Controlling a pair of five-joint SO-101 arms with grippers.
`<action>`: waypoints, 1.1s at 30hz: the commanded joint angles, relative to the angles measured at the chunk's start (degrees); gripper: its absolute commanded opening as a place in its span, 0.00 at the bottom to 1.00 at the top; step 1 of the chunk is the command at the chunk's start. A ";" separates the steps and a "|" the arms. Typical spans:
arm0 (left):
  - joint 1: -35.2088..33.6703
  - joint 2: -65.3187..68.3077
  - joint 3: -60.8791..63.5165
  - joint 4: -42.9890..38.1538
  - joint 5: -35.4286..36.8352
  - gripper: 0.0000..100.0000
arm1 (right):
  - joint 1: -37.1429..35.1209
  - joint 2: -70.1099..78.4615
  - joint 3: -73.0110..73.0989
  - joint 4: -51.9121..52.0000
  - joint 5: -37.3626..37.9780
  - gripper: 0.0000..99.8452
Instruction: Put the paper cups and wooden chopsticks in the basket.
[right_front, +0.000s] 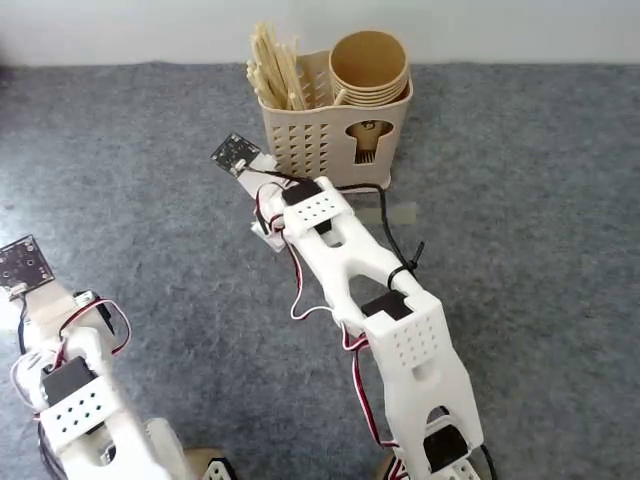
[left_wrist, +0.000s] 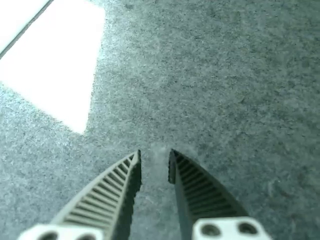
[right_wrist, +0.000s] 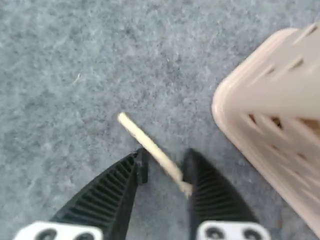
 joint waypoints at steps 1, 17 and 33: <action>0.35 -0.97 -1.98 -1.23 -0.62 0.09 | 1.36 -0.22 -1.58 3.56 0.62 0.02; 0.44 -0.97 -1.98 -1.32 -0.62 0.09 | -3.82 -12.88 -1.58 19.65 0.26 0.01; 0.44 -0.97 -1.98 -1.32 -0.62 0.09 | -6.99 -53.41 -1.49 28.18 -7.91 0.01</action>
